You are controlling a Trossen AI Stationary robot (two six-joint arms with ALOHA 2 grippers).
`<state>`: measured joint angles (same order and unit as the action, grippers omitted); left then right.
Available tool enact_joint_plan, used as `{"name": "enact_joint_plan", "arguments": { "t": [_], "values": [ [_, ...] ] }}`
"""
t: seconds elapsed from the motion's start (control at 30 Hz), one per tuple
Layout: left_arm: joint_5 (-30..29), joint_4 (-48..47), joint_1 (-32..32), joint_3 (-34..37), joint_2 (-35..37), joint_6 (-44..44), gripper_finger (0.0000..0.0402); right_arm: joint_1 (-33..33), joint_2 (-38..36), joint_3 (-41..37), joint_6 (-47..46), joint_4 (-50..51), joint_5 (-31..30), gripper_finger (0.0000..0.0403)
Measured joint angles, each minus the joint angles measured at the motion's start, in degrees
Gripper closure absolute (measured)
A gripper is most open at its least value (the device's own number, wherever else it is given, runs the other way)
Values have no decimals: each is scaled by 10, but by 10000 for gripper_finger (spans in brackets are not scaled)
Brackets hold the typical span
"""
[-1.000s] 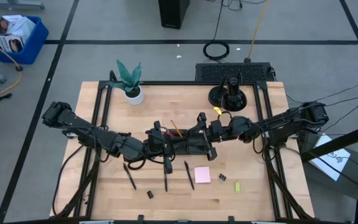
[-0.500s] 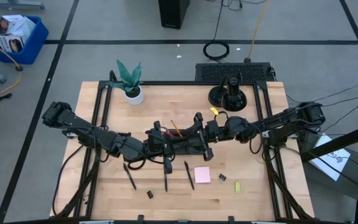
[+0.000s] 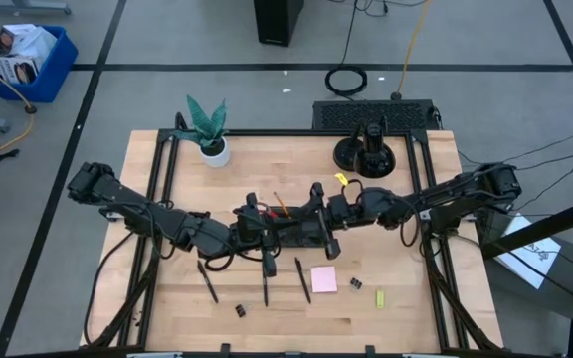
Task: Pick and place office supplies into organizer
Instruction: Put the top left black pen into the desk organizer
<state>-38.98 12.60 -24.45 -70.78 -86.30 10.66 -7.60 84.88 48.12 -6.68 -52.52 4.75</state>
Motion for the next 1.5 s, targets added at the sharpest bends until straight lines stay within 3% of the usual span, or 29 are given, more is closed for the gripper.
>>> {"name": "enact_joint_plan", "arguments": {
  "t": [0.73,1.5],
  "values": [
    [0,-10,0,0,1,-5,348,-3,-4,0,1,0,13,154],
    [-1,-10,0,0,1,-3,348,-3,-4,0,-6,-12,13,153]
  ]
}}
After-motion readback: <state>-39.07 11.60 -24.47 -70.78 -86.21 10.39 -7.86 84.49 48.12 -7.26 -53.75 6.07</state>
